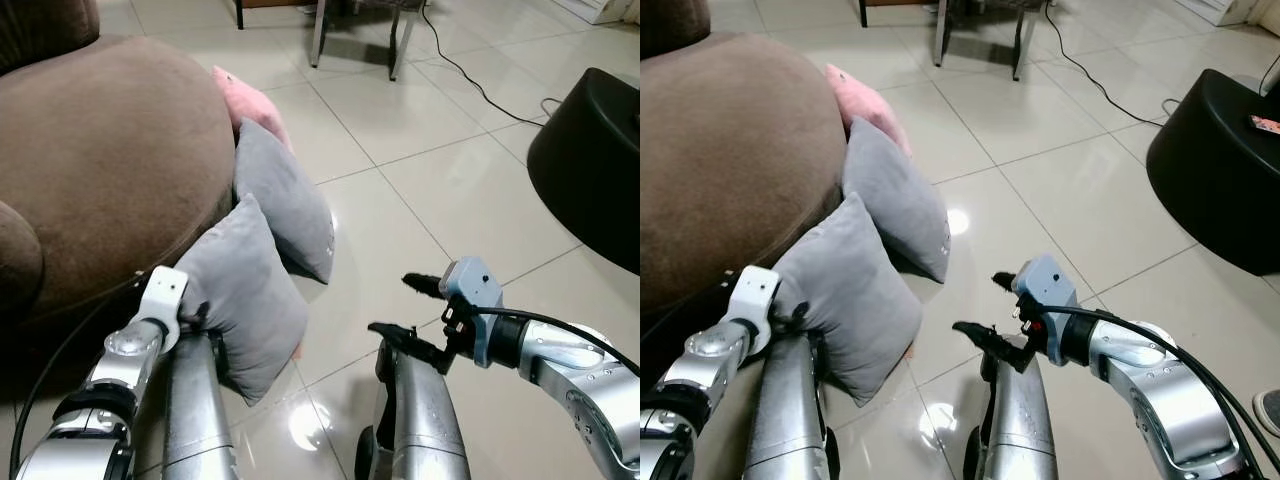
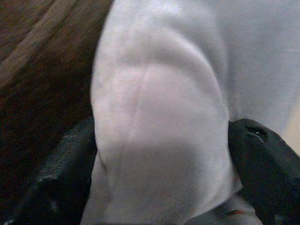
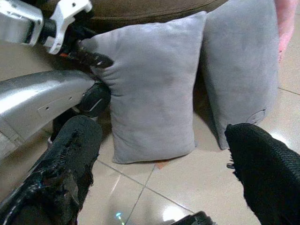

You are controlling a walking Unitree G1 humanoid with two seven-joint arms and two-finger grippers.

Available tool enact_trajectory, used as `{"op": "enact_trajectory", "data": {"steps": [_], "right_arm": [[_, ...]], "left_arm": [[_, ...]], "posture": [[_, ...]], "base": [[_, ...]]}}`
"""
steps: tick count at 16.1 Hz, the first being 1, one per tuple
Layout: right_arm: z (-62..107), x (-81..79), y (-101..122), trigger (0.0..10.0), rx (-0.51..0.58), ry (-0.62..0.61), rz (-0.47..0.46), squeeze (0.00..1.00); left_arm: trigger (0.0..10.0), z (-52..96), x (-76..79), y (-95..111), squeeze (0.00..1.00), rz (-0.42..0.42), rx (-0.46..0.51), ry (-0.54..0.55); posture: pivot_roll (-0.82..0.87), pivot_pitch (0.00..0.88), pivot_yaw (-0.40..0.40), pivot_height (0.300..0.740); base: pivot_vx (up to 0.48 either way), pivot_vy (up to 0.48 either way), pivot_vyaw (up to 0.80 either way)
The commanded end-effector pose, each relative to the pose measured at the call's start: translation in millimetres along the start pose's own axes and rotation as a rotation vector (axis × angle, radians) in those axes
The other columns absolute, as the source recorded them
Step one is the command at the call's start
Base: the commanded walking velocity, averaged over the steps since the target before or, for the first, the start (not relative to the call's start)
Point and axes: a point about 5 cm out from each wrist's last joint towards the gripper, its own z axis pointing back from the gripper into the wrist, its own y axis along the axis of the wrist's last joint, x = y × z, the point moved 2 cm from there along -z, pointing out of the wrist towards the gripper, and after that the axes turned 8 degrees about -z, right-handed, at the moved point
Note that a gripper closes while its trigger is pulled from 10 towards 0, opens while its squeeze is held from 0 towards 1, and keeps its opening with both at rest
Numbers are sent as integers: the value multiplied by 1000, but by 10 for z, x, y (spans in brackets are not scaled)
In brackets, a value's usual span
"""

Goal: Move the pillow to the sofa from floor

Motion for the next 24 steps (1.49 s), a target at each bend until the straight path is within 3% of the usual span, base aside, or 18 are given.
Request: {"op": "enact_trajectory", "data": {"steps": [1,5,6,10,24], "right_arm": [[35,3,-26,10000,-19,10,-9,1000],[36,35,-42,10000,-32,8,8,1000],[45,34,-60,10000,-47,15,18,12],[55,19,-101,10000,-70,24,30,0],[-34,-51,-177,10000,-80,38,43,0]], "left_arm": [[0,-20,123,47,0,16,27,-82],[0,-36,180,133,0,-9,67,-136],[0,-40,227,142,0,-28,72,-162],[0,-36,322,72,0,-71,48,-194],[0,-49,392,70,0,-36,62,-180]], "posture": [[-22,101,-90,481],[-16,74,-79,481],[-13,67,-75,481],[-10,57,-76,481],[-11,33,-72,481]], "base": [[0,0,0],[0,0,0],[0,0,0],[0,0,0],[0,0,0]]}}
